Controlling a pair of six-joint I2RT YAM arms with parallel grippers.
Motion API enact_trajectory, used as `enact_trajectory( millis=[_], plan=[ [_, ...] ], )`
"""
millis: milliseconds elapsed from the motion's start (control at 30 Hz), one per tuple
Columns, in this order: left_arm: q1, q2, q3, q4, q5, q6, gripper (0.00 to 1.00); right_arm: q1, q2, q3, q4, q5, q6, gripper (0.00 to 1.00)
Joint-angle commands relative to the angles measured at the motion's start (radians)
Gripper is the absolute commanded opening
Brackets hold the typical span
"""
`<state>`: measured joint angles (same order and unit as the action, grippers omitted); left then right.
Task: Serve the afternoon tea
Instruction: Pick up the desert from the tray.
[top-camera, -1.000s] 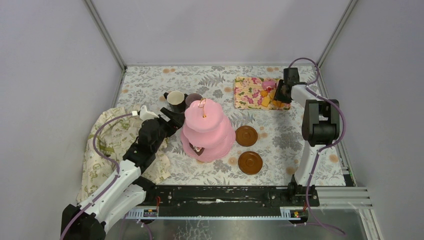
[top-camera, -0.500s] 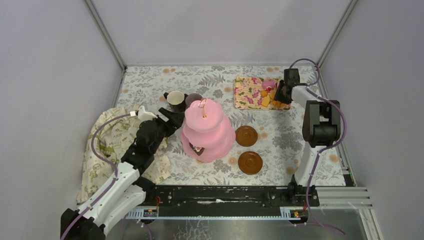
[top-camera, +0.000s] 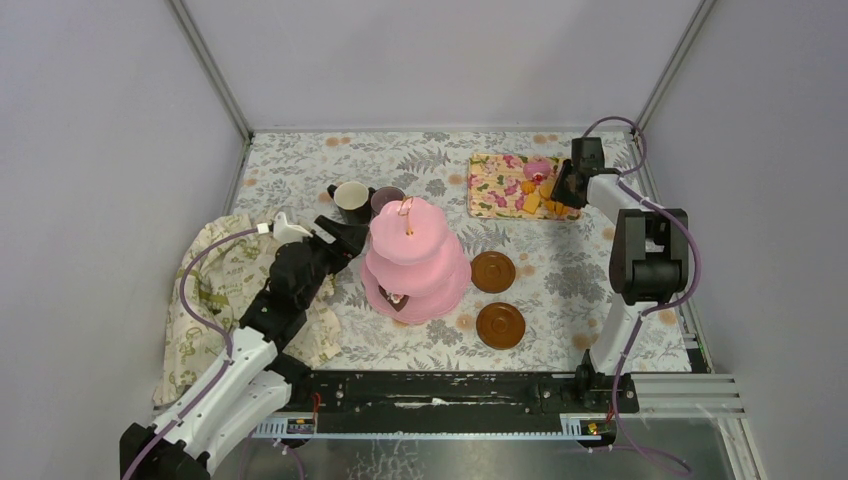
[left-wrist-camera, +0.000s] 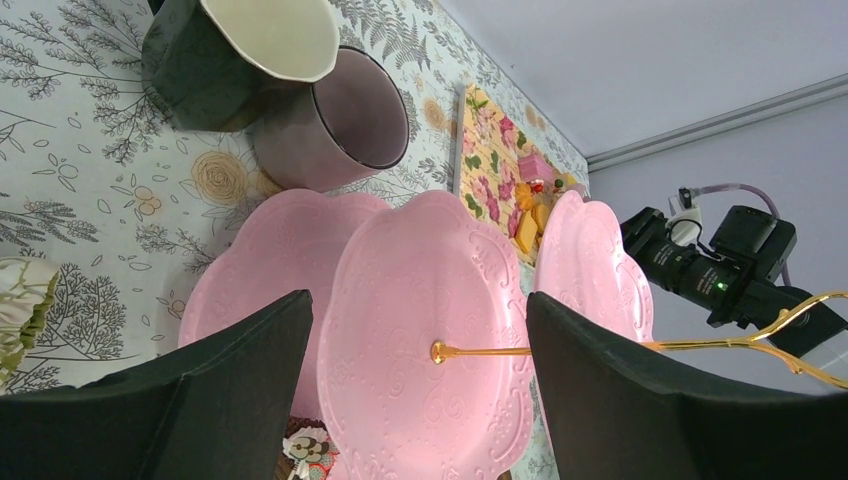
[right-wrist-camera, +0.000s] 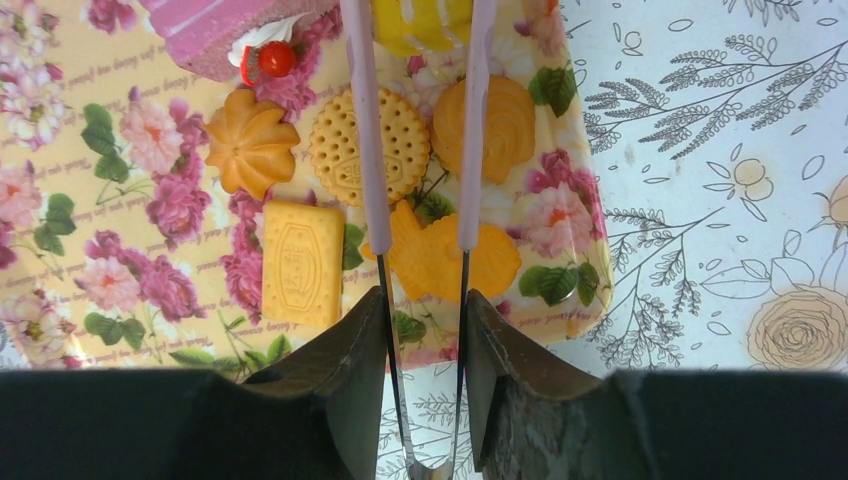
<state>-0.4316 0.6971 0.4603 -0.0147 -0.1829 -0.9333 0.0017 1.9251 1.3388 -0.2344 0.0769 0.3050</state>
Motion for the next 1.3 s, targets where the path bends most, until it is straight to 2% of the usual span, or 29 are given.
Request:
enact_trajectory(
  millis=[0, 267, 633, 867, 1267],
  plan=[
    [-0.006, -0.018, 0.032, 0.011, -0.009, 0.001, 0.85, -0.005, -0.074, 0.0, 0.031, 0.009, 0.016, 0.0],
    [-0.006, -0.005, 0.048, 0.011, -0.004, 0.0, 0.85, -0.005, -0.084, 0.002, 0.022, 0.001, 0.016, 0.0],
    [-0.005, 0.002, 0.056, 0.014, -0.008, 0.002, 0.85, 0.015, -0.192, -0.048, 0.031, -0.022, 0.026, 0.0],
    [-0.006, -0.019, 0.069, -0.015, -0.028, 0.016, 0.85, 0.08, -0.256, -0.118, 0.04, -0.01, 0.017, 0.0],
    [-0.006, -0.056, 0.092, -0.065, -0.057, 0.025, 0.85, 0.262, -0.505, -0.33, 0.064, 0.01, 0.009, 0.0]
  ],
)
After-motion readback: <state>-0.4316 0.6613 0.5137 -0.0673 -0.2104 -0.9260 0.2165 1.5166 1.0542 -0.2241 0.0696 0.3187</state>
